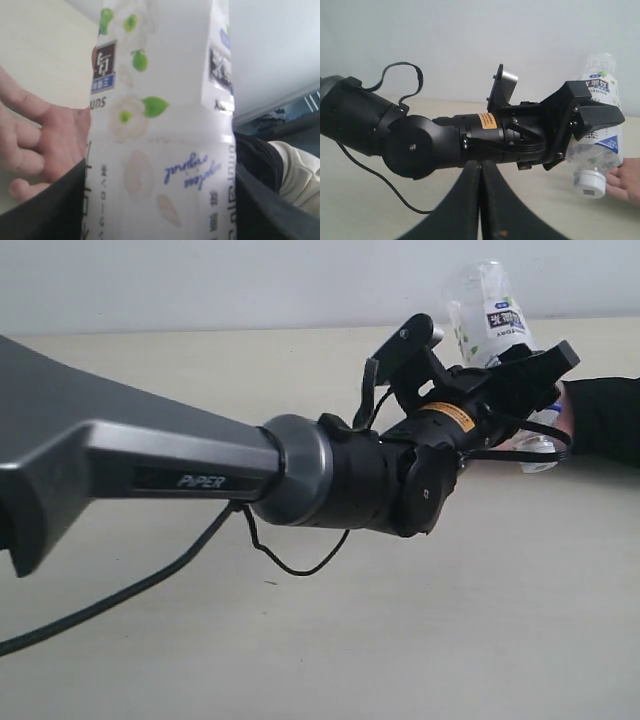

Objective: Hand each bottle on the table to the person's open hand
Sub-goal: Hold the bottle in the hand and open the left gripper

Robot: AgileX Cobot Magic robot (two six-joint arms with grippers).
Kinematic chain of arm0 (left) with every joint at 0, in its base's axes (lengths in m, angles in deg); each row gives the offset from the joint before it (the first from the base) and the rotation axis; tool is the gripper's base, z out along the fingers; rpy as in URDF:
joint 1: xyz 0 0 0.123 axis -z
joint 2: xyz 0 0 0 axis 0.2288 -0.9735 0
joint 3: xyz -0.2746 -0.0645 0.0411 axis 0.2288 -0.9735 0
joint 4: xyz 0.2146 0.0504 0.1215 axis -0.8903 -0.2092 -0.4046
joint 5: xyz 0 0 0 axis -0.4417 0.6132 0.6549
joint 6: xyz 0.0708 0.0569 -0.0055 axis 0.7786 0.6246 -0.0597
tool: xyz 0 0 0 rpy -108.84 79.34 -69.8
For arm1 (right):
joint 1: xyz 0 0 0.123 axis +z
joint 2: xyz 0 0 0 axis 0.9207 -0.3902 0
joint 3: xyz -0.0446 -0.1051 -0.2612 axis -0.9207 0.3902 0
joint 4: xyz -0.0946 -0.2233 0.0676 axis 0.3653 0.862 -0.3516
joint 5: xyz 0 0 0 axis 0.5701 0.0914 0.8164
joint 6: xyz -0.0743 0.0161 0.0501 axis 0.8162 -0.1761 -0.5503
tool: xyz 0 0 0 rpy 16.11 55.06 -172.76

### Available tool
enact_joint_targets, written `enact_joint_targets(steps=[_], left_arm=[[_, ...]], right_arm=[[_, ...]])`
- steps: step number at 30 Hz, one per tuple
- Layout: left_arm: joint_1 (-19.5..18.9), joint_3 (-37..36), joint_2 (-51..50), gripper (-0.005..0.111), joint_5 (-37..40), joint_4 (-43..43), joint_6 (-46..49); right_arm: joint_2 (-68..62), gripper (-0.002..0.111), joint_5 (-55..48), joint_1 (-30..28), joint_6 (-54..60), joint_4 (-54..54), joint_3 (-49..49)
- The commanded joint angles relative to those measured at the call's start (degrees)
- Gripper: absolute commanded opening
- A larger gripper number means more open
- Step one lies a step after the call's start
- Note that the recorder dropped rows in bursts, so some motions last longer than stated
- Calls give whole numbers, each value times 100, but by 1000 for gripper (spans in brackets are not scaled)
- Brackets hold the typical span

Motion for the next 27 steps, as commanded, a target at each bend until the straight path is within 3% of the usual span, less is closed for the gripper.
enact_joint_targets(steps=[1,14,21,27], left_arm=[[34,285,-345,0,-341,87,-453],[13,1494,-1268,0,-19,152,-313],[-217,1553,-1413,0,580,-2,-146],[-227,1553,-1426,0,594,-2,-79]], right_arm=[[21,0,46,6,-2,0,-31],[21,0,46,6,-2,0,-31],[21,0,46,6,-2,0,-31],[21,0,46,6,-2,0,-31]])
